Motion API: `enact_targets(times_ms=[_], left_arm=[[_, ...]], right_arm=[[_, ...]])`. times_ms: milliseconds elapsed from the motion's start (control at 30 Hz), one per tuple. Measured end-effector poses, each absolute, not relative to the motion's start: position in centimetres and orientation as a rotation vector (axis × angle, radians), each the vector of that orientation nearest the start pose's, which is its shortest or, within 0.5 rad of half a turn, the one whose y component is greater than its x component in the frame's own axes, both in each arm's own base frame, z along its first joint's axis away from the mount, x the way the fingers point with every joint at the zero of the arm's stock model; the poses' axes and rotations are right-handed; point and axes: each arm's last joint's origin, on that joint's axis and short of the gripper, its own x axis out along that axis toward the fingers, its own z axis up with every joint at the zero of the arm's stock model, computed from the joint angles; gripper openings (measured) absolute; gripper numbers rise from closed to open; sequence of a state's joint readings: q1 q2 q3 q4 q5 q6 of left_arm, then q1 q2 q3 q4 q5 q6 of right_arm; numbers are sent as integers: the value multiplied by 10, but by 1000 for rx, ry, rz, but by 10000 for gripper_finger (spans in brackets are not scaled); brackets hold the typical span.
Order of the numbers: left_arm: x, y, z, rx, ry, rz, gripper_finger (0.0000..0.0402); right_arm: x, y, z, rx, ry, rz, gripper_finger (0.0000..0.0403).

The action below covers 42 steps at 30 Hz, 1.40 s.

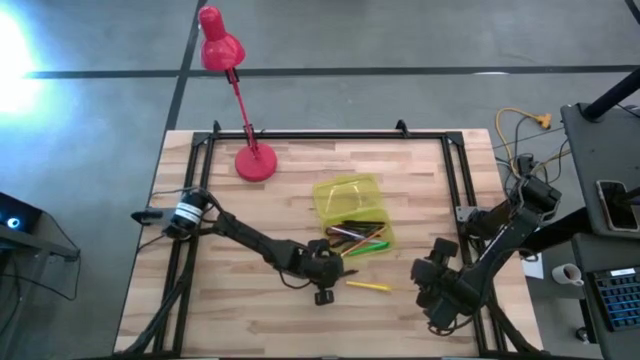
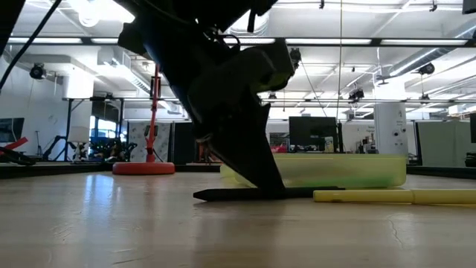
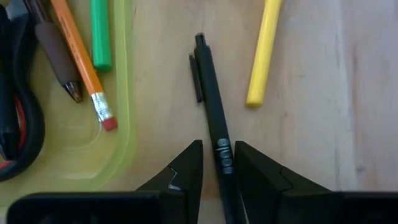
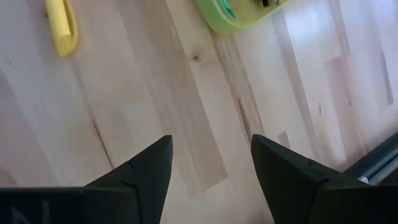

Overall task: Pick & place school supplies into a supply box
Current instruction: Put the black pen into the yellow supply box

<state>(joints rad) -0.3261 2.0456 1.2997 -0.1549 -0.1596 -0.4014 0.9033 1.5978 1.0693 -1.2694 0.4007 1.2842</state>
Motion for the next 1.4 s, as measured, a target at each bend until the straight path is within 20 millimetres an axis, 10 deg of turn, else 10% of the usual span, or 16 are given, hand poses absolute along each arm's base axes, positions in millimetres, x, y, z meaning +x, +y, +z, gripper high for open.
enact_targets(times_ms=[500, 867, 1133, 1400], left_arm=[[400, -137, 126, -142, 975, 51, 15], [436, -147, 199, -30, 869, -45, 12], [460, -102, 236, -6, 768, 112, 13], [459, -41, 208, -158, 857, 228, 31]], right_arm=[[161, 187, 202, -47, 1285, -542, 210], [161, 186, 202, -49, 1285, -544, 210], [162, 185, 202, -13, 1243, -590, 208], [161, 186, 201, 45, 1227, -629, 200]])
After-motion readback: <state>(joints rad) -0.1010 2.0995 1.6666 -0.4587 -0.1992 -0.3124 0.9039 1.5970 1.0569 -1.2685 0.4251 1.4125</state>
